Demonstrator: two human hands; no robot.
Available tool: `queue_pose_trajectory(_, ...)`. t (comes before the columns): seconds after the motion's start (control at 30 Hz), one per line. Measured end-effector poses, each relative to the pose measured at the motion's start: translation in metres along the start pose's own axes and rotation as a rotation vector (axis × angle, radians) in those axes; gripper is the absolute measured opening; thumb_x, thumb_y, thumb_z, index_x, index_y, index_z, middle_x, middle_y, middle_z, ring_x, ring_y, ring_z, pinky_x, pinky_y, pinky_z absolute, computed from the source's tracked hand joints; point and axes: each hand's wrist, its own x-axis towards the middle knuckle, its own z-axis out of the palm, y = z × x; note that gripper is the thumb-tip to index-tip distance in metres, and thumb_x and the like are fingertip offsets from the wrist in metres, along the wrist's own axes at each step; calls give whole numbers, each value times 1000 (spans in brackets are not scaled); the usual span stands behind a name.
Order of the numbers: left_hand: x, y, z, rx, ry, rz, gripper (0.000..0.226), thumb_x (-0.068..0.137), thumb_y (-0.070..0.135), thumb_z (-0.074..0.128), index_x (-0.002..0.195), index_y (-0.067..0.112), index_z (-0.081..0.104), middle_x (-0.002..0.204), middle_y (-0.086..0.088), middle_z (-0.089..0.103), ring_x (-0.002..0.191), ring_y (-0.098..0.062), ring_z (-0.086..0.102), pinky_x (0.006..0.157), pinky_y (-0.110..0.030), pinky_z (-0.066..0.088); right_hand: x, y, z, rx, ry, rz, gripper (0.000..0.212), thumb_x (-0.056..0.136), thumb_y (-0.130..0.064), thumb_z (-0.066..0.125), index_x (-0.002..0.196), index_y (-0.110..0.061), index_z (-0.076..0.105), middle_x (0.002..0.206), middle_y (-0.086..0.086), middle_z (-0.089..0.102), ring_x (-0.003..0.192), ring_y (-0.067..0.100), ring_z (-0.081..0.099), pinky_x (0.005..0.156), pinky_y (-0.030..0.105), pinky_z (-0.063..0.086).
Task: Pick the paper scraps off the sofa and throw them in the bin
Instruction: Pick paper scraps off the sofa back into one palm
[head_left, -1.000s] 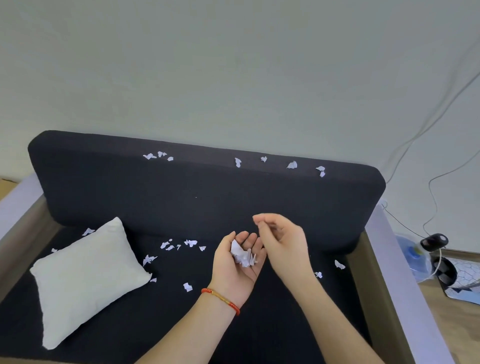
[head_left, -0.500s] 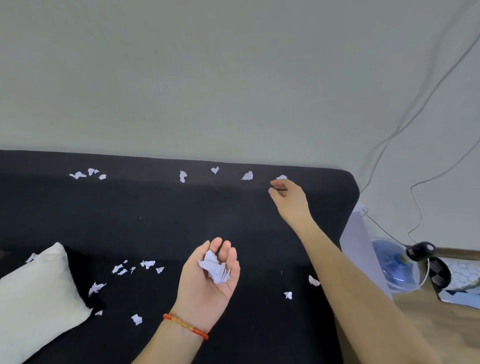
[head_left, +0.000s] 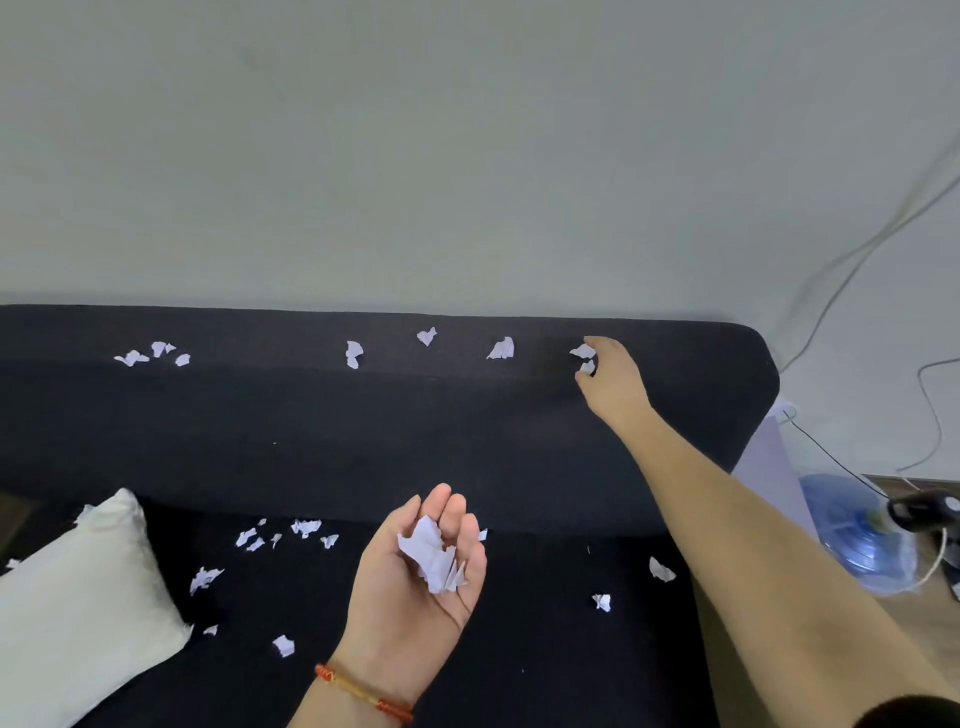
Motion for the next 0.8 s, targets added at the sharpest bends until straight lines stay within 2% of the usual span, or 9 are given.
queue_pose_trajectory(0.13, 9, -1, 7, 21, 16, -11, 24, 91, 29, 68, 99, 15, 85, 98, 1, 79, 76, -22, 78, 61, -36, 64, 15, 11, 6, -119, -97, -37, 55, 107, -2, 48, 161, -16, 42, 170, 2, 34, 157, 24, 31, 120, 36, 38)
queue_pose_trajectory(0.27, 16, -4, 11, 15, 26, -19, 23, 89, 28, 68, 99, 15, 85, 97, 1, 79, 75, -22, 78, 61, -36, 64, 22, 15, 9, -125, -99, -30, 53, 107, 0, 45, 157, -16, 48, 165, 3, 44, 149, 26, 45, 117, 38, 44)
queue_pose_trajectory(0.33, 18, -6, 13, 18, 25, -22, 23, 89, 28, 68, 100, 16, 84, 97, 2, 78, 75, -22, 78, 61, -36, 64, 31, 13, 8, -173, -95, 20, 46, 107, -1, 43, 150, -11, 56, 151, 8, 60, 133, 33, 60, 108, 42, 51)
queue_pose_trajectory(0.4, 20, -8, 13, 11, 29, -17, 22, 88, 27, 69, 99, 15, 84, 97, 1, 78, 75, -22, 78, 61, -37, 64, 36, 12, 7, -255, -90, 68, 31, 107, -4, 43, 125, -5, 69, 116, 18, 72, 97, 38, 71, 83, 40, 58)
queue_pose_trajectory(0.47, 20, -9, 15, 8, 28, -13, 22, 88, 26, 69, 98, 14, 85, 96, 1, 78, 75, -22, 78, 61, -36, 64, 34, 13, 9, -341, -61, 61, 27, 106, -5, 42, 92, -6, 66, 84, 14, 61, 64, 28, 54, 58, 30, 43)
queue_pose_trajectory(0.6, 20, -11, 18, 5, 29, -6, 22, 92, 27, 67, 97, 14, 85, 95, 0, 78, 73, -21, 77, 59, -36, 64, 35, 1, 2, -432, -113, 51, 37, 107, -9, 48, 71, -13, 39, 66, 6, 42, 60, 25, 37, 60, 31, 37)
queue_pose_trajectory(0.67, 20, -12, 19, 10, 27, -11, 24, 94, 29, 65, 98, 15, 84, 95, 0, 77, 73, -21, 77, 58, -36, 63, 41, -10, -5, -391, -195, 121, 39, 111, -19, 48, 76, -8, 35, 71, 10, 46, 67, 31, 41, 64, 32, 39)
queue_pose_trajectory(0.77, 19, -12, 18, 19, 28, -11, 24, 96, 29, 64, 97, 16, 84, 95, 1, 78, 73, -20, 77, 59, -35, 63, 37, -13, -7, -355, -142, 142, 33, 110, -20, 53, 87, 4, 51, 91, 23, 65, 78, 27, 39, 72, 38, 53)
queue_pose_trajectory(0.8, 19, -11, 18, 21, 30, -5, 24, 96, 29, 64, 97, 15, 84, 95, 1, 78, 73, -20, 77, 59, -35, 63, 34, -10, -6, -347, -92, 128, 26, 108, -14, 55, 98, 8, 64, 100, 26, 73, 80, 42, 65, 78, 43, 60)
